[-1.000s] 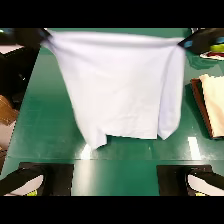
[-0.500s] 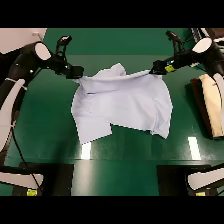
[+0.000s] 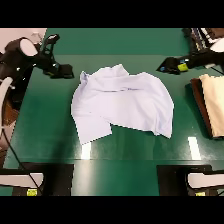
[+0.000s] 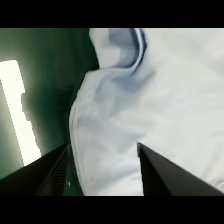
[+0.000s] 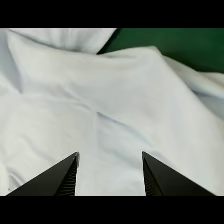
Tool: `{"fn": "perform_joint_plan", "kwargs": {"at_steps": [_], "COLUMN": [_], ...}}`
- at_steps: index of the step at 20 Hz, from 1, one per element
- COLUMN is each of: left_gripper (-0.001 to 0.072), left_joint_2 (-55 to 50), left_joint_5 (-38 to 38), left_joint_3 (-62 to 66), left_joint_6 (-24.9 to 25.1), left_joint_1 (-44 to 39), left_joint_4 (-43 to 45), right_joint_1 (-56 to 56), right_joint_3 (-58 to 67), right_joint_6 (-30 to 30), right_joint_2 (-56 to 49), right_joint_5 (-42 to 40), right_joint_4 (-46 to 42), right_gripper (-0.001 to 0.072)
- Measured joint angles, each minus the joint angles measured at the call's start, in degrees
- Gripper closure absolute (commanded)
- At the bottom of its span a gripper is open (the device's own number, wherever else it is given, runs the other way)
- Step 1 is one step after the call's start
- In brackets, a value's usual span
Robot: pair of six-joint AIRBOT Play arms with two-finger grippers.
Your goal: Fold the shirts.
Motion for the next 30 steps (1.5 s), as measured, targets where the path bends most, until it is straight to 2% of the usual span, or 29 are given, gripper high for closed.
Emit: {"fn": "perform_joint_plan", "kwargs": {"at_steps": [4, 8, 16, 18, 19, 23, 27, 28, 30], "left_gripper": [0.0216, 0.0217, 0.0223, 0.062, 0.0683, 0.0684, 0.0683, 0.0683, 0.0683], "left_joint_2": [4.8, 6.4, 6.8, 6.2, 6.0, 7.4, 14.1, 15.6, 18.0], "left_joint_5": [-1.5, 1.5, 9.4, 11.1, 11.6, 11.7, 10.9, 10.4, 9.6], "left_joint_3": [-13.1, -24.9, -33.4, -34.0, -34.3, -33.4, -32.3, -32.2, -32.1], "left_joint_6": [0.4, 0.4, 0.2, 0.2, 0.2, 0.2, 0.2, 0.2, 0.2], "left_joint_1": [1.8, 2.4, 2.2, 1.3, 1.0, 0.5, 0.5, 0.5, 0.5], "left_joint_4": [0.1, -0.9, -9.1, -10.6, -10.6, -10.1, -6.8, -6.2, -5.4], "right_joint_1": [-3.2, -4.4, -4.9, -4.9, -4.9, -6.1, -10.7, -12.3, -15.2], "right_joint_3": [-13.2, -23.2, -29.7, -30.0, -30.1, -30.3, -35.8, -38.9, -45.4], "right_joint_6": [-0.3, -0.5, -0.5, -0.5, -0.5, -0.5, 0.4, 0.7, 1.2], "right_joint_2": [10.8, 19.1, 26.4, 26.9, 27.0, 27.4, 29.8, 30.9, 32.7], "right_joint_5": [1.2, 1.2, -0.7, -0.7, -0.8, 1.4, 5.9, 6.6, 7.4], "right_joint_4": [0.2, 0.4, 0.4, 0.4, 0.4, -0.1, -4.1, -5.4, -6.9], "right_gripper": [0.0264, 0.0264, 0.0264, 0.0264, 0.0264, 0.0264, 0.0249, 0.0158, 0.0136]}}
